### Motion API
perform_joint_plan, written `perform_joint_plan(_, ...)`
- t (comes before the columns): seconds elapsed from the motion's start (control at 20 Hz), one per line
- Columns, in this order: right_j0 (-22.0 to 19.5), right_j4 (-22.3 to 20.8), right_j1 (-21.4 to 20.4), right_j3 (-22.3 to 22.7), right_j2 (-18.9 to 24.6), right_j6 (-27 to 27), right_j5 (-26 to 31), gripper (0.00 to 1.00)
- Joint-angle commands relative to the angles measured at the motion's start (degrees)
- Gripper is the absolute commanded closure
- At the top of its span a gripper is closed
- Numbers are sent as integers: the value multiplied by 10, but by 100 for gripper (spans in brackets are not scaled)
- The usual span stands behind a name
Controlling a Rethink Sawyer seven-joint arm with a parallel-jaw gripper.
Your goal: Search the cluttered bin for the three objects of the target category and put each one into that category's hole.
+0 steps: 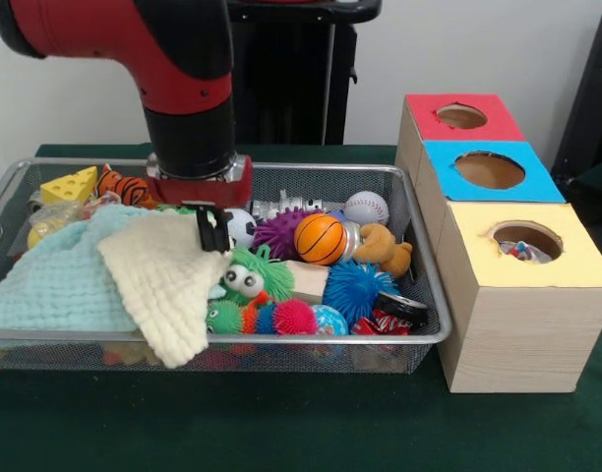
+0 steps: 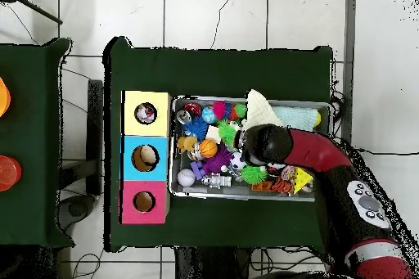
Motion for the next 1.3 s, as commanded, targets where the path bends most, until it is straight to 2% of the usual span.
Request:
perform_joint_plan(0.05, -6, -41, 90, -25, 49, -48, -43, 100)
perform_joint_plan(0.35, -15, -45, 89, -36, 52, -50, -47, 100)
perform_joint_plan(0.4, -17, -46, 88, -37, 54, -48, -48, 0)
perform_joint_plan(1.2, -5, -23, 84, -55, 56, -29, -12, 0)
perform_joint_plan(1.3, 1, -18, 67, -54, 57, -20, -13, 0)
